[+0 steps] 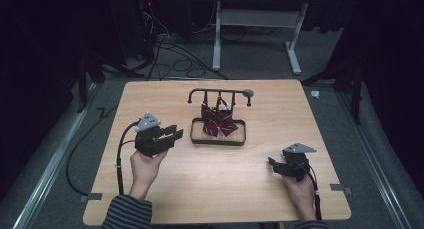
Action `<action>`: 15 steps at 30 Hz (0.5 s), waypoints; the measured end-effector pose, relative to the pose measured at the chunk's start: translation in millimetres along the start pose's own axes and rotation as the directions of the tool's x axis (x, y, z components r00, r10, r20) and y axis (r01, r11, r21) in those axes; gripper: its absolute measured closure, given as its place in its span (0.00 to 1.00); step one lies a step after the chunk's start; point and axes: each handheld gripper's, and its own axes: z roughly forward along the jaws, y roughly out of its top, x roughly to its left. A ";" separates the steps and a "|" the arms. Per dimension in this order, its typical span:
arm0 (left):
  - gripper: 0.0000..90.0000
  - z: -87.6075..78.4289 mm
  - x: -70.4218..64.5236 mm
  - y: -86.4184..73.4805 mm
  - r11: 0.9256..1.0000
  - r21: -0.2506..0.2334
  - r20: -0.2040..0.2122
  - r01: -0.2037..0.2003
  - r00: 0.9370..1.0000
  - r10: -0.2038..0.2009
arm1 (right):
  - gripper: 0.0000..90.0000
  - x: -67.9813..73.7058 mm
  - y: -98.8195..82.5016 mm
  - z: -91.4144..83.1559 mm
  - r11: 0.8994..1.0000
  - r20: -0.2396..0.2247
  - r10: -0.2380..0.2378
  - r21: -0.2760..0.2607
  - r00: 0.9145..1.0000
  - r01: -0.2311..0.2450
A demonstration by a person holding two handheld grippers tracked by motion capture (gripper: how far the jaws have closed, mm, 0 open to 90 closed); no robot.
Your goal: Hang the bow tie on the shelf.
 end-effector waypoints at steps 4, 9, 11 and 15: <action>0.72 -1.9 1.5 -7.3 1.000 0.006 -0.006 0.011 1.000 -0.011 | 0.38 0.0 0.0 0.0 1.000 0.000 0.001 0.000 1.000 -0.001; 0.72 -7.0 4.4 -17.4 0.999 -0.009 -0.006 0.037 0.999 -0.037 | 0.38 0.1 0.0 0.0 1.000 0.000 0.001 0.000 1.000 -0.001; 0.72 -8.7 5.4 -21.7 0.999 -0.010 -0.008 0.045 0.999 -0.045 | 0.38 0.0 0.0 0.0 1.000 0.000 0.000 0.000 1.000 0.000; 0.72 -11.8 8.3 -30.3 0.998 -0.006 -0.022 0.056 0.998 -0.056 | 0.38 0.0 0.0 0.0 1.000 0.000 0.001 0.000 1.000 -0.001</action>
